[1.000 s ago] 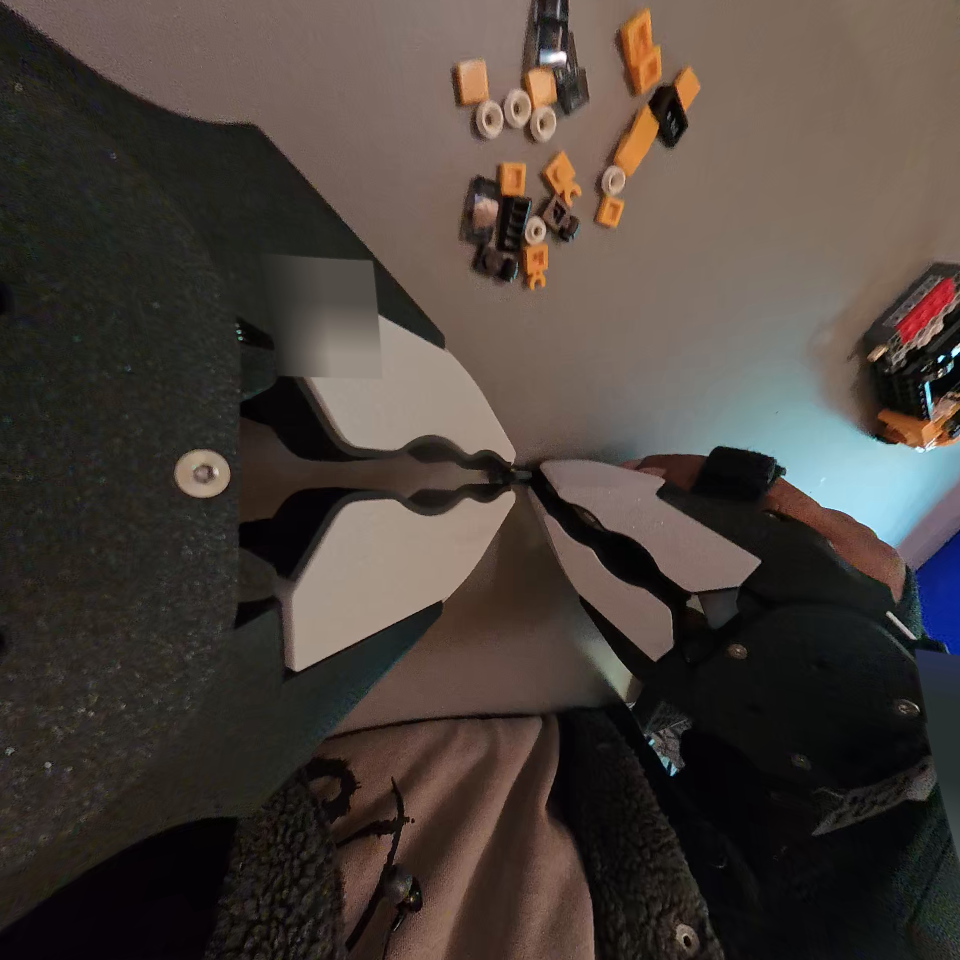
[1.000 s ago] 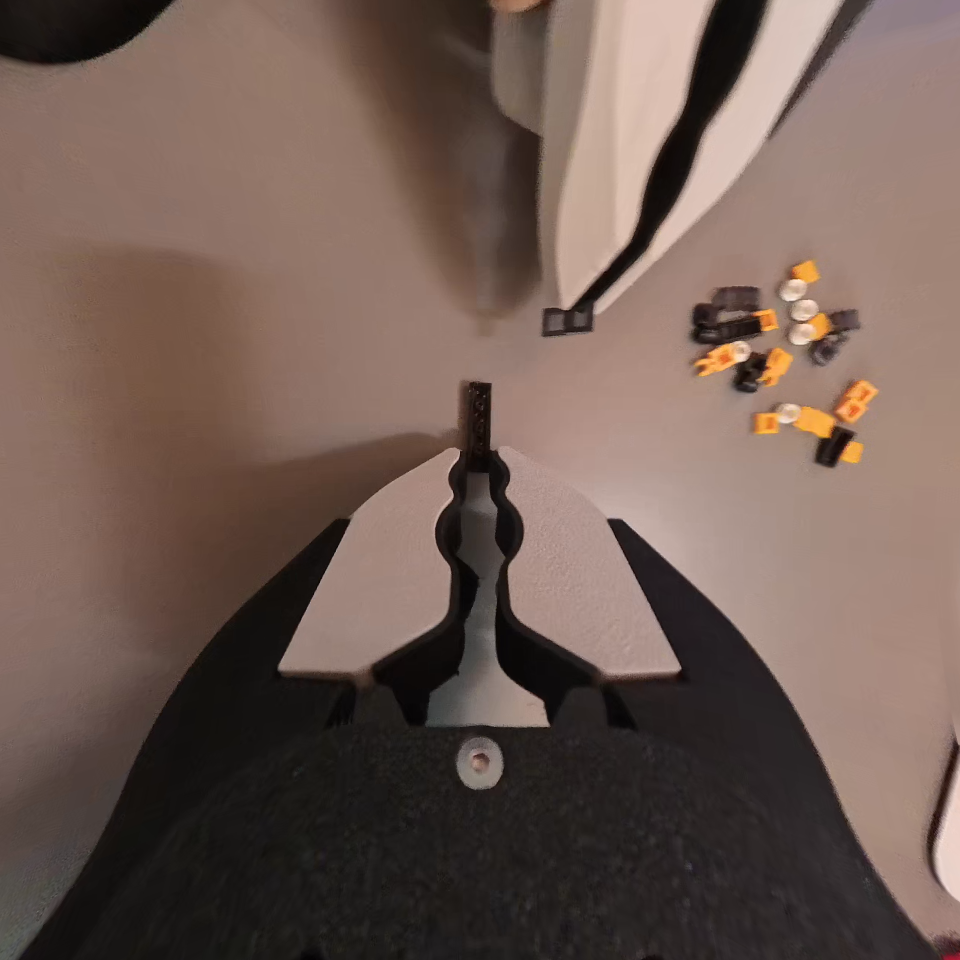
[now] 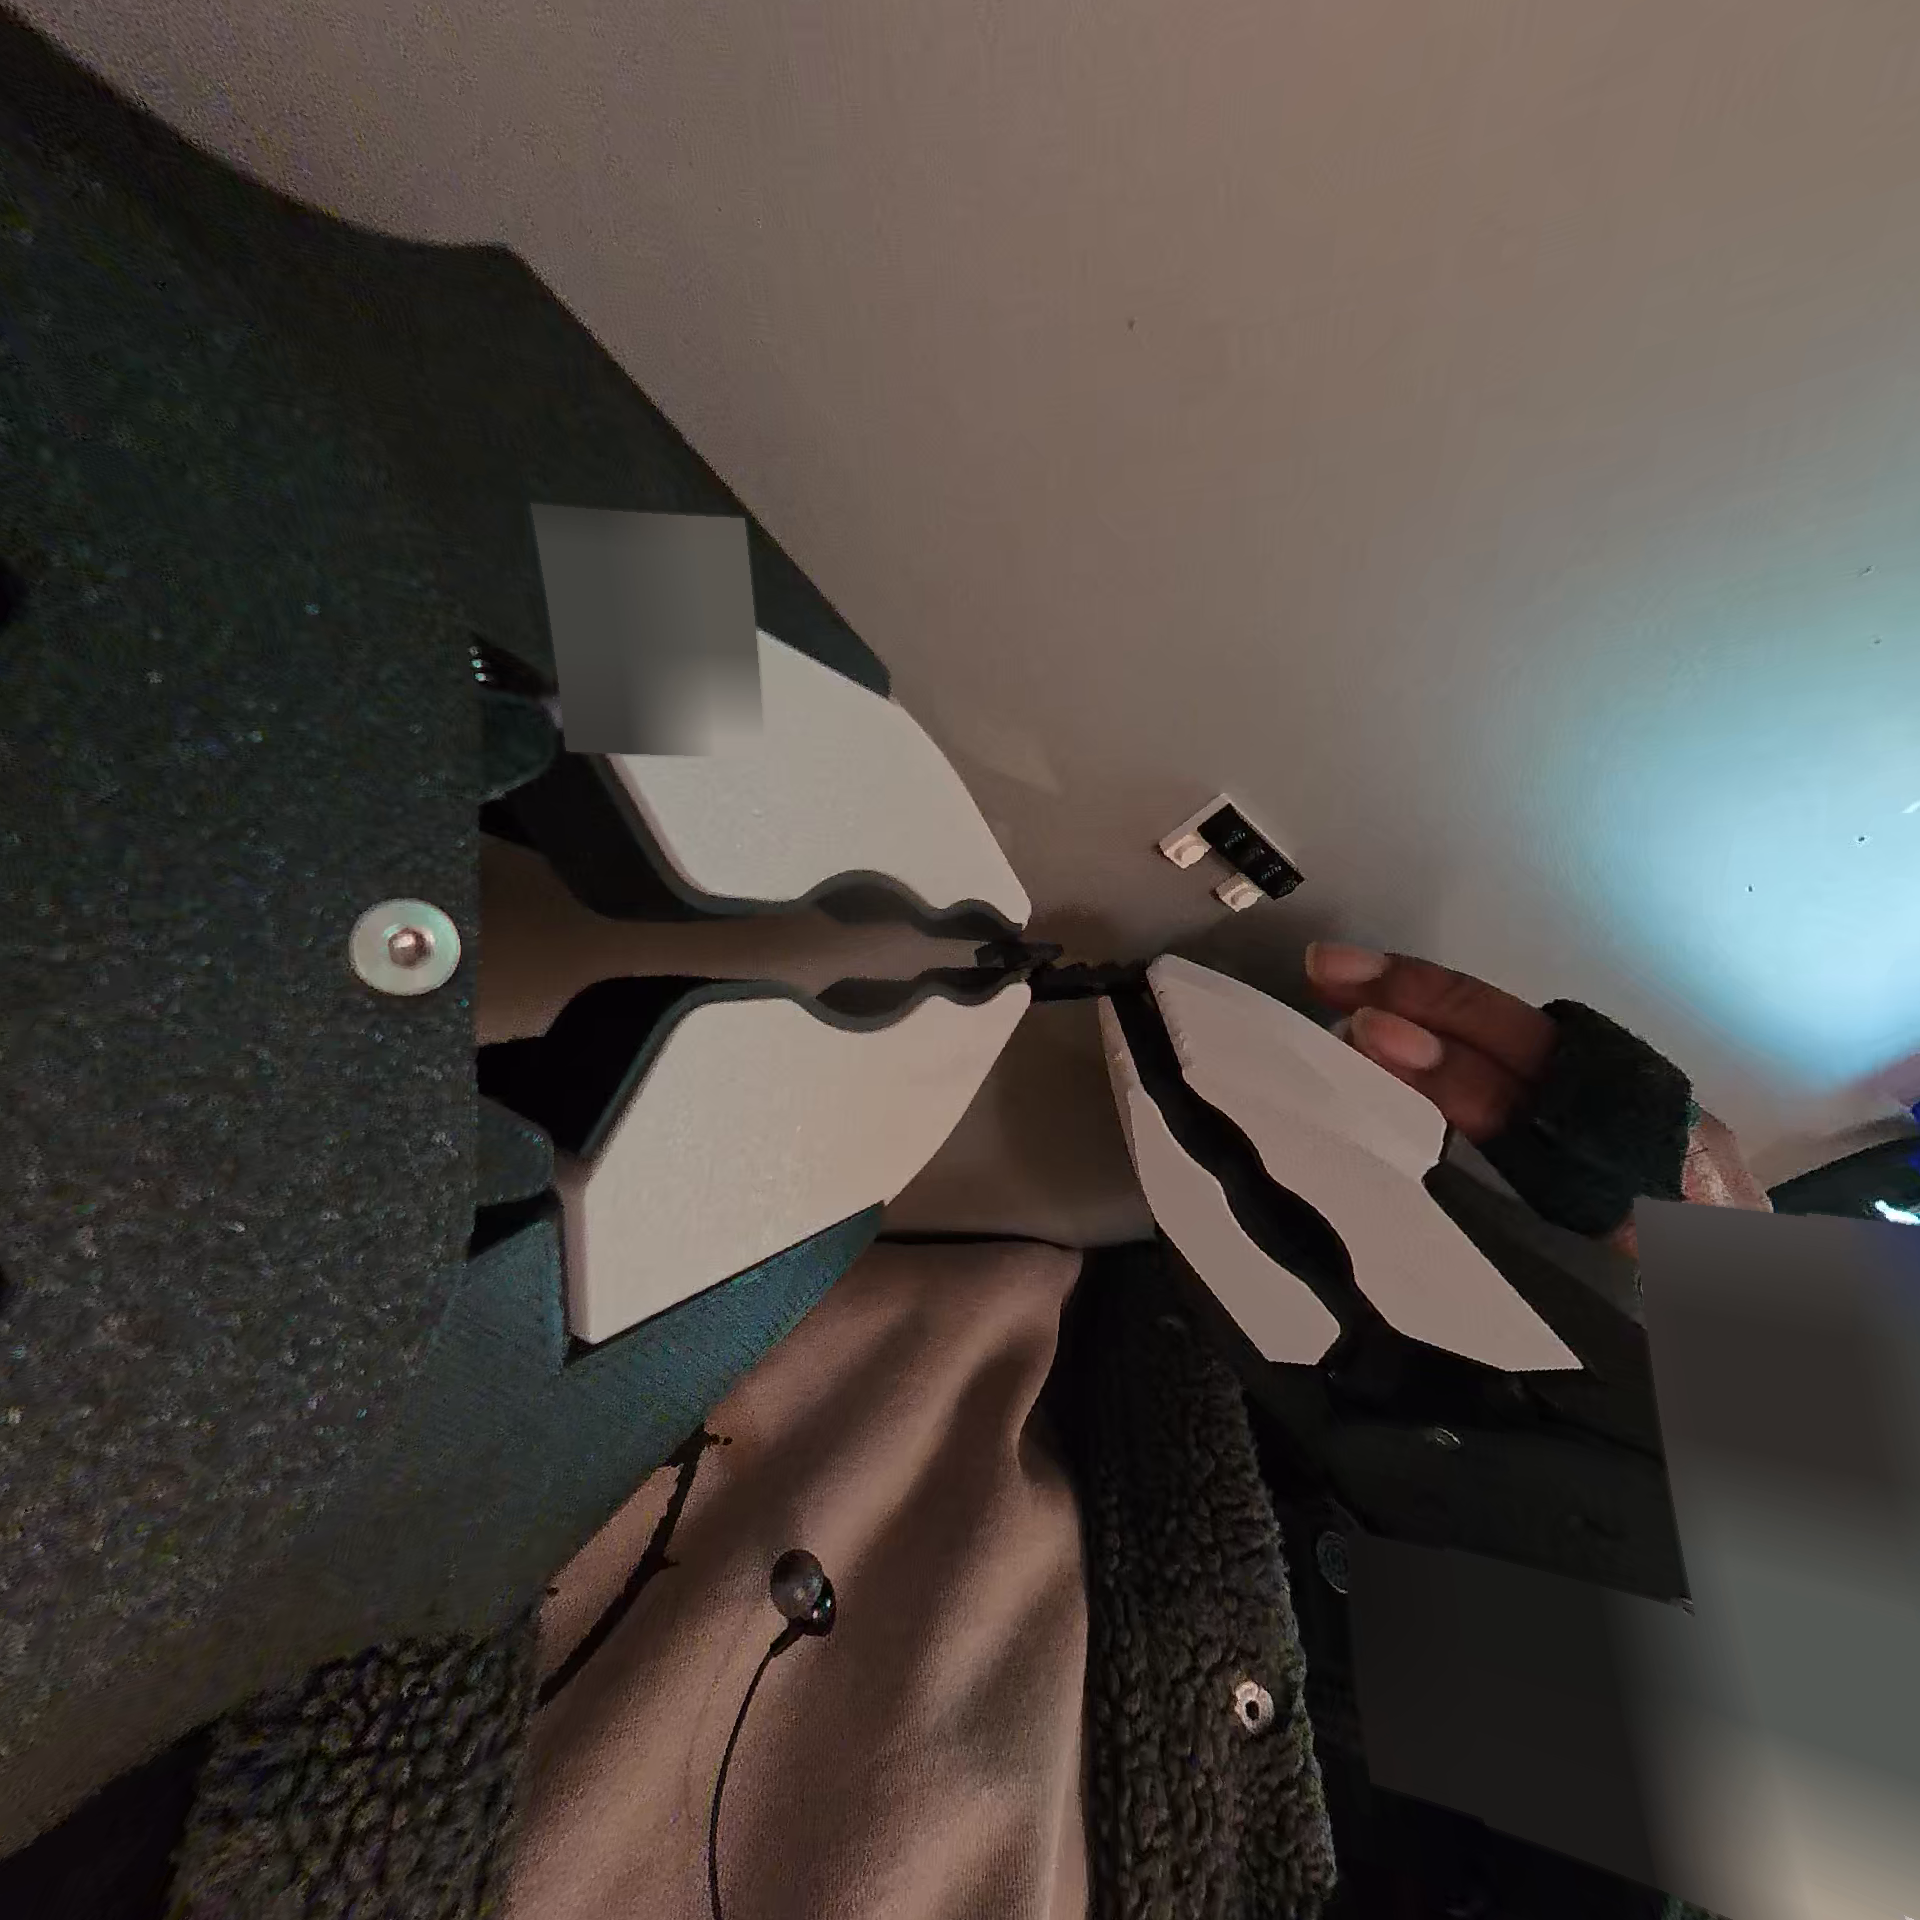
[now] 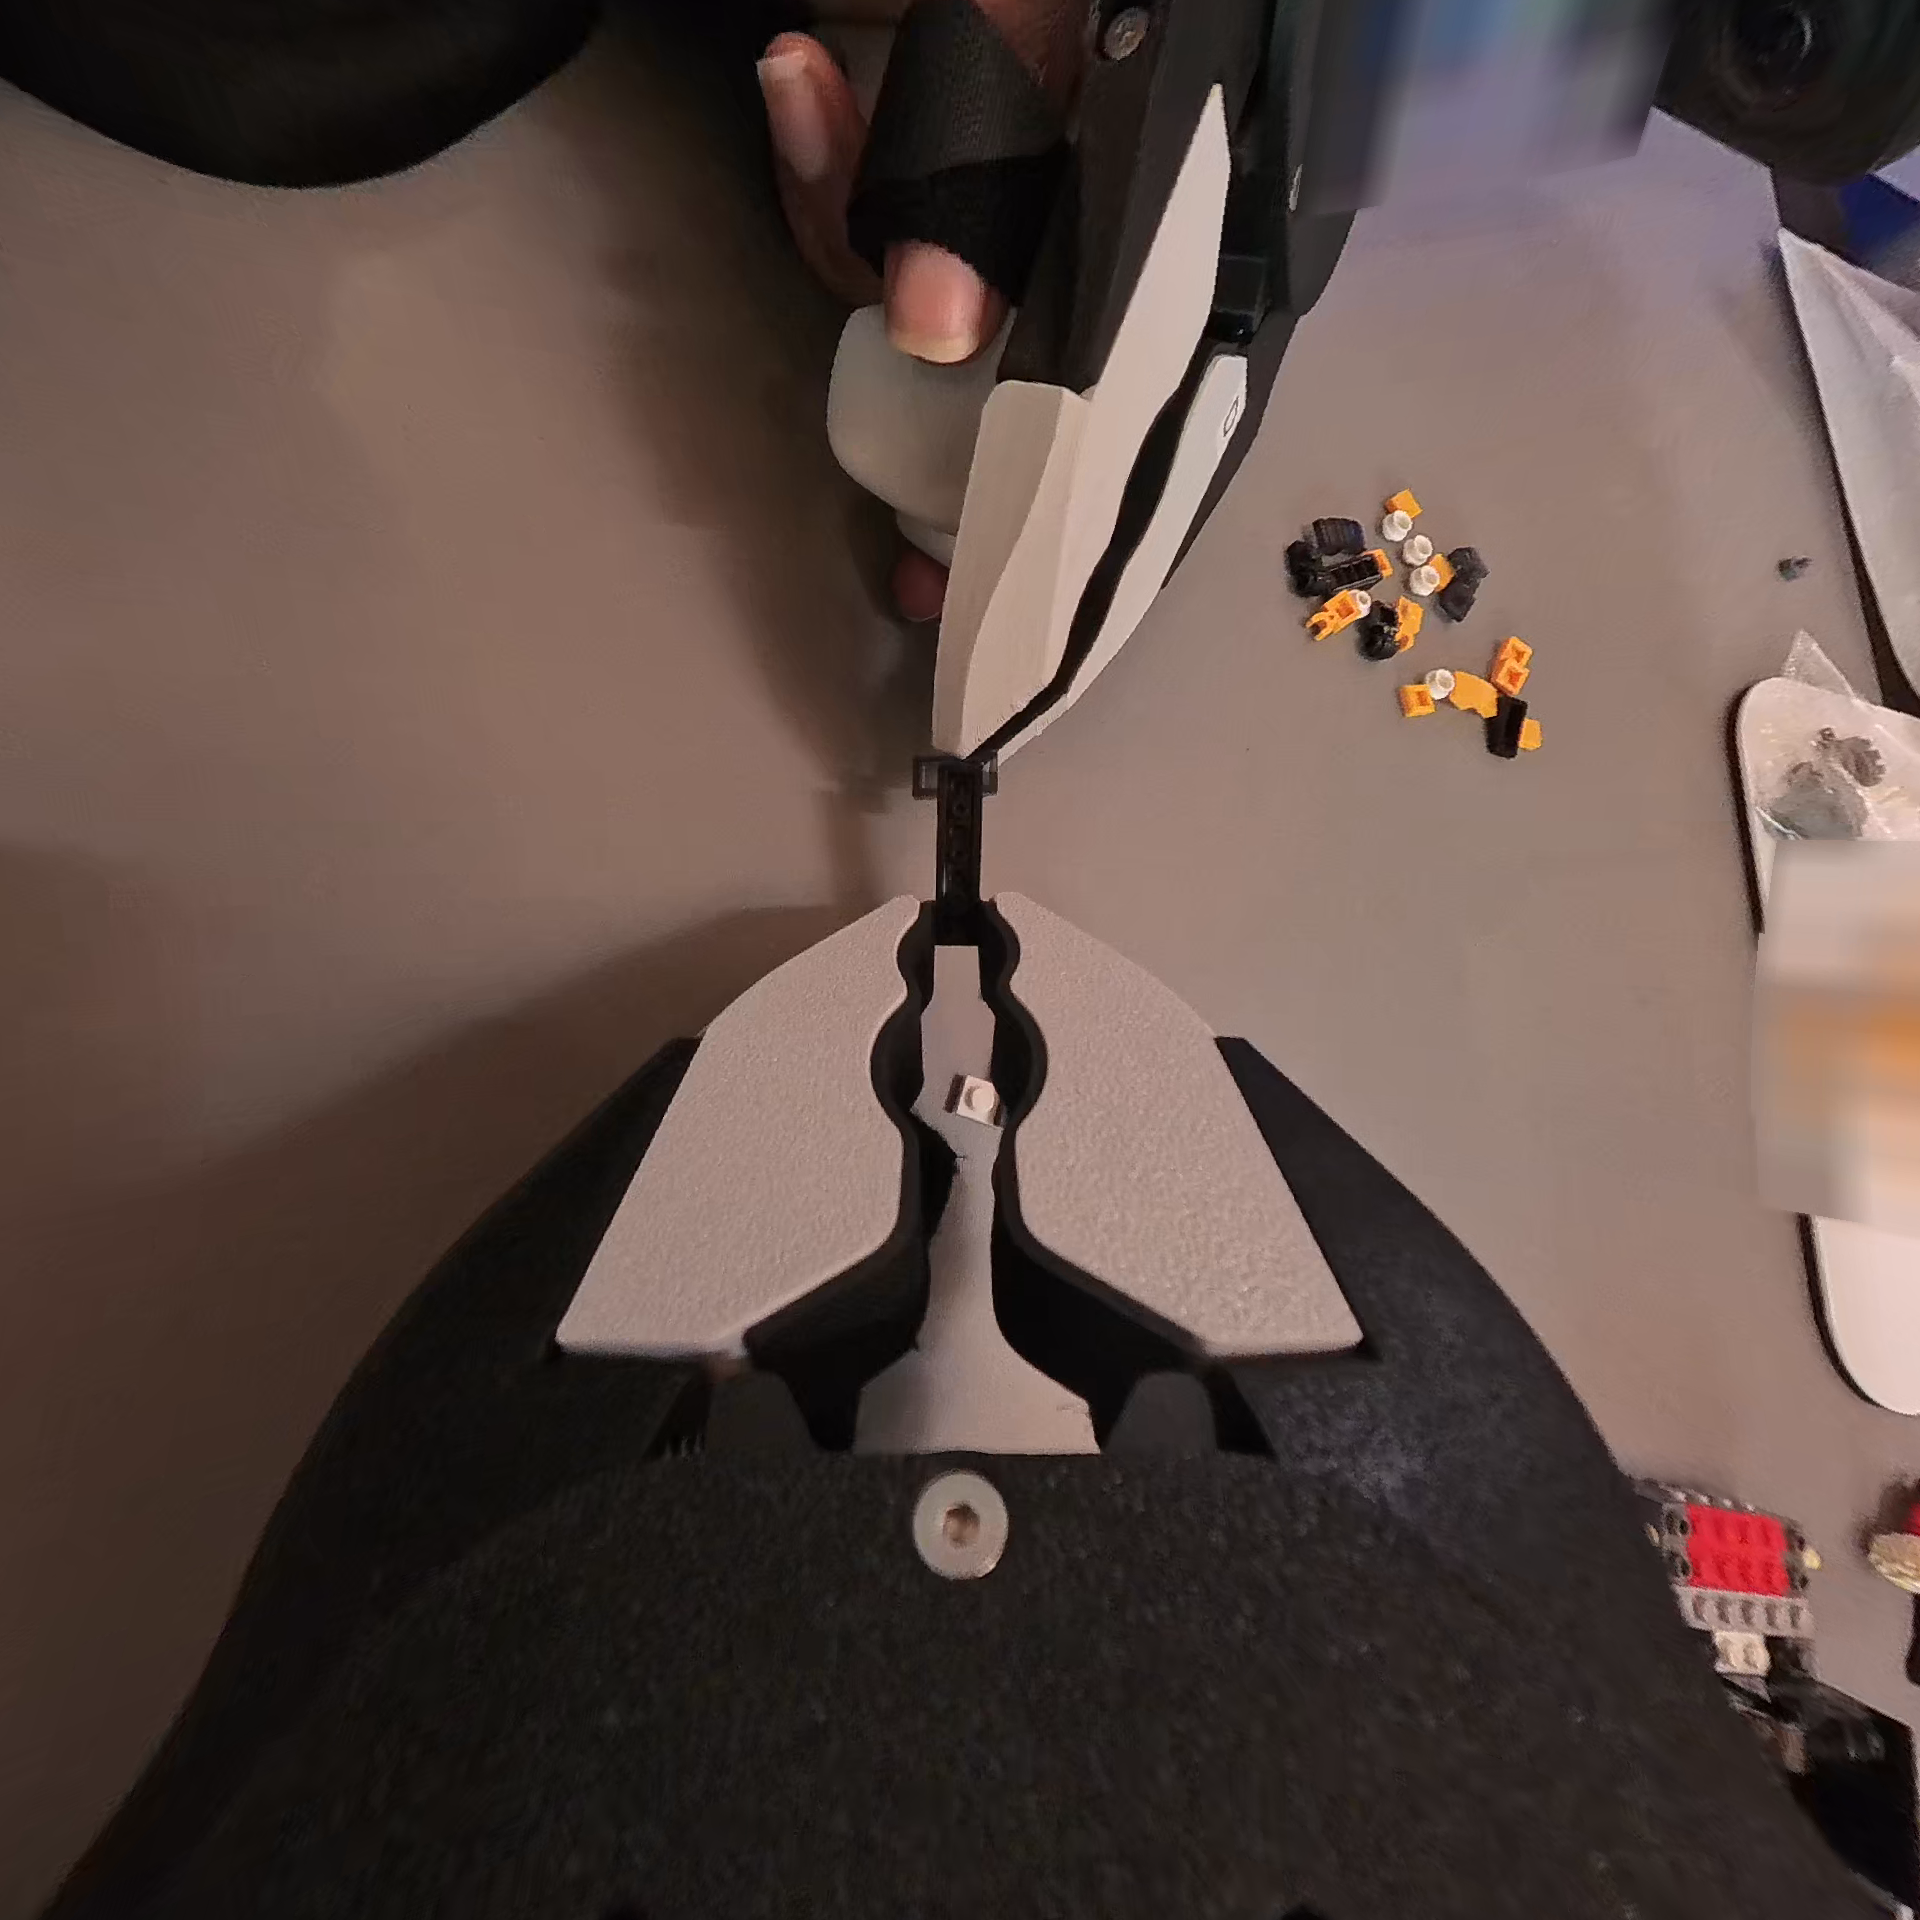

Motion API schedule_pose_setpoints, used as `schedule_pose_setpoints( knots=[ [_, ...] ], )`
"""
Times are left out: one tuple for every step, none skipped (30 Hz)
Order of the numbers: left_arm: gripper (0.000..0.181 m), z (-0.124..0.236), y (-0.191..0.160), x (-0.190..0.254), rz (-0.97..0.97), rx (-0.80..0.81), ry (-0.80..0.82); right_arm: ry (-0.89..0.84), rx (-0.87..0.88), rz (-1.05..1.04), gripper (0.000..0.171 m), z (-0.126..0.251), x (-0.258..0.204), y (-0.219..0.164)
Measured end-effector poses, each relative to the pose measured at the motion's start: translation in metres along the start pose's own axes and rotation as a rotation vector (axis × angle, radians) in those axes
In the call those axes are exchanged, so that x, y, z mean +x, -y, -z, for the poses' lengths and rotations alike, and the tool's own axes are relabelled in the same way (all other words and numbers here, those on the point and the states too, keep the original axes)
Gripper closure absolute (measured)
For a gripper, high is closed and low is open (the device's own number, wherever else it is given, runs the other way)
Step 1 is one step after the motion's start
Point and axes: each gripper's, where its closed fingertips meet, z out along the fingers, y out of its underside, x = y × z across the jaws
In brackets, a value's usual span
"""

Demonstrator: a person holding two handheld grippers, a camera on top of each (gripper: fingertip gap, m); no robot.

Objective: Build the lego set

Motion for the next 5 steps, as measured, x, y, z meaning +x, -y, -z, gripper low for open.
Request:
schedule_pose_setpoints(
  knots=[
    [0.177, -0.0001, 0.0, -0.0003, 0.004, 0.0, 0.0, -0.005, 0.001, 0.003, 0.163, -0.0012, 0.0006, 0.001],
    [0.177, -0.0002, 0.0001, -0.0006, 0.008, -0.001, 0.001, -0.007, 0.003, 0.004, 0.163, -0.0023, 0.0006, 0.0019],
    [0.177, -0.0003, 0.0003, -0.0009, 0.011, -0.001, 0.001, -0.005, 0.006, 0.003, 0.163, -0.0029, 0.0001, 0.0028],
    [0.177, -0.0003, 0.0005, -0.001, 0.015, 0.0, 0.001, -0.008, 0.005, 0.004, 0.163, -0.0034, 0.0004, 0.0033],
    [0.177, -0.0004, 0.0006, -0.0011, 0.018, 0.0, 0.0, -0.014, 0.006, 0.006, 0.163, -0.004, 0.0009, 0.0042]
  ],
)
